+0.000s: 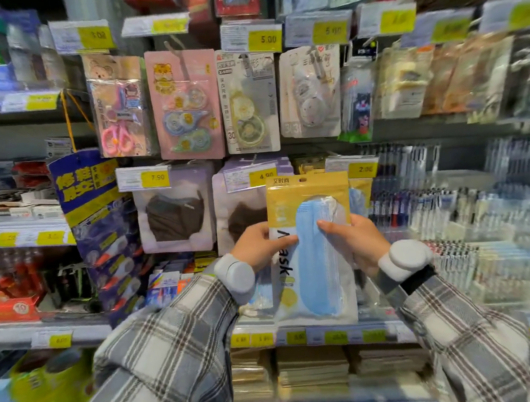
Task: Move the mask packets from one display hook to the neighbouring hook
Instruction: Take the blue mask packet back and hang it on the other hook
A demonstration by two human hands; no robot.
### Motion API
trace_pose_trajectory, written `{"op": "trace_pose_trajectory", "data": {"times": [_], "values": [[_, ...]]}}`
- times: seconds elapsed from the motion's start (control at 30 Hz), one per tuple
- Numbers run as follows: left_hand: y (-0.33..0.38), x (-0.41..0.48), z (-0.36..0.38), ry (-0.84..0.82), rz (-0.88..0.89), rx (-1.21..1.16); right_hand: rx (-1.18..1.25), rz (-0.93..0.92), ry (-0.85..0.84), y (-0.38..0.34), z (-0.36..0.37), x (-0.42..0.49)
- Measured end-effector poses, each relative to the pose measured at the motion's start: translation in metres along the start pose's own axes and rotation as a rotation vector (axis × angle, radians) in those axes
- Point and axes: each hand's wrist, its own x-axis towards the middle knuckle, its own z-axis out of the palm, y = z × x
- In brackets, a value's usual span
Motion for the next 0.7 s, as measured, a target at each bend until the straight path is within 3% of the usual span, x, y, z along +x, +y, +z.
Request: {"op": "trace_pose_trajectory", "data": {"times": [0.17, 0.33, 0.53, 0.7], "values": [[0.006, 0.008, 0.024, -0.083, 0.0, -0.001, 0.1, 0.039, -0.004, 0.0, -0.035, -0.006], [0.018, 0.025, 0.034, 0.01, -0.076, -0.142, 0.131, 0.046, 0.001, 0.005, -0.064, -0.01], [0.048, 0.057, 0.038, 0.319, 0.228, 0.053, 0.11, 0.086, -0.005, 0.017, -0.088, -0.004], [0.066, 0.085, 0.053, 0.267, 0.308, 0.19, 0.114, 0.09, -0.015, 0.02, -0.094, -0.001]]}}
